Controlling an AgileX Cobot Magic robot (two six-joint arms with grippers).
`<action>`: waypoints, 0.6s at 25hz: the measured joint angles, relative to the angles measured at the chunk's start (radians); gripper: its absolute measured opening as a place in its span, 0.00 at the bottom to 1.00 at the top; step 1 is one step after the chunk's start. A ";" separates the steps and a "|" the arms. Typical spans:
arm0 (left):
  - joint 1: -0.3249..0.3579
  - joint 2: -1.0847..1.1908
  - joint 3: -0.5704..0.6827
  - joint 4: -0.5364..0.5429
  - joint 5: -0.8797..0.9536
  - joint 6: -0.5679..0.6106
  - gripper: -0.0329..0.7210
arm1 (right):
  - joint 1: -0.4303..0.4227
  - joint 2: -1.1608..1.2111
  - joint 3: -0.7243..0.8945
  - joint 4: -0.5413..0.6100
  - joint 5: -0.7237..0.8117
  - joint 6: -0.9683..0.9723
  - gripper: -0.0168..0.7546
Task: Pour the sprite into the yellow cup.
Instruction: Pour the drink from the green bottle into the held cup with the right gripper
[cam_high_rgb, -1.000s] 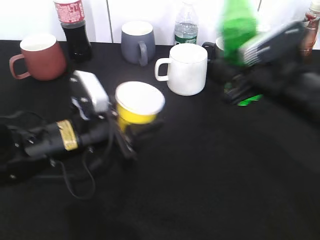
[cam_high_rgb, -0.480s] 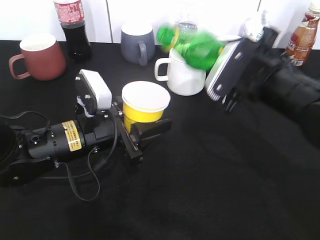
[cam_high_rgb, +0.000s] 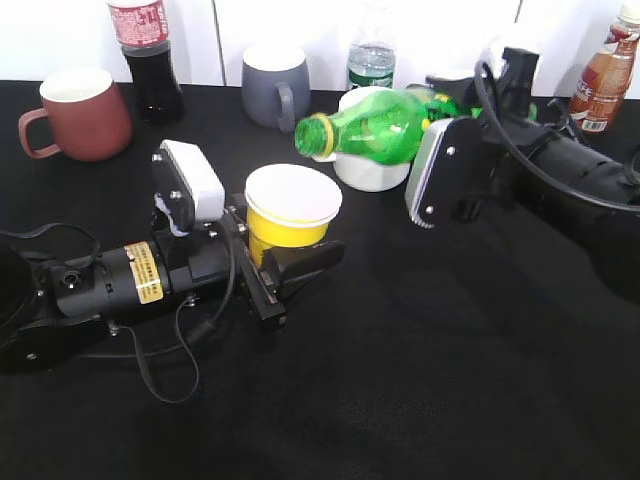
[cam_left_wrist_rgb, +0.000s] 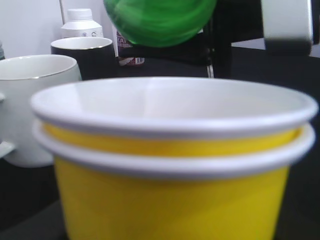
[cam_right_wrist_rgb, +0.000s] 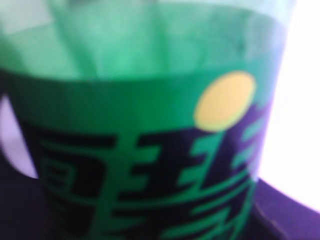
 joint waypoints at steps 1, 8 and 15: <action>0.000 0.000 0.000 0.000 0.000 0.000 0.65 | 0.000 0.000 0.000 0.023 -0.009 -0.026 0.59; 0.000 0.000 0.000 0.000 0.000 0.000 0.65 | 0.000 0.000 0.000 0.045 -0.036 -0.161 0.59; 0.000 0.000 0.000 0.000 0.000 0.000 0.65 | 0.000 0.000 0.000 0.045 -0.041 -0.241 0.59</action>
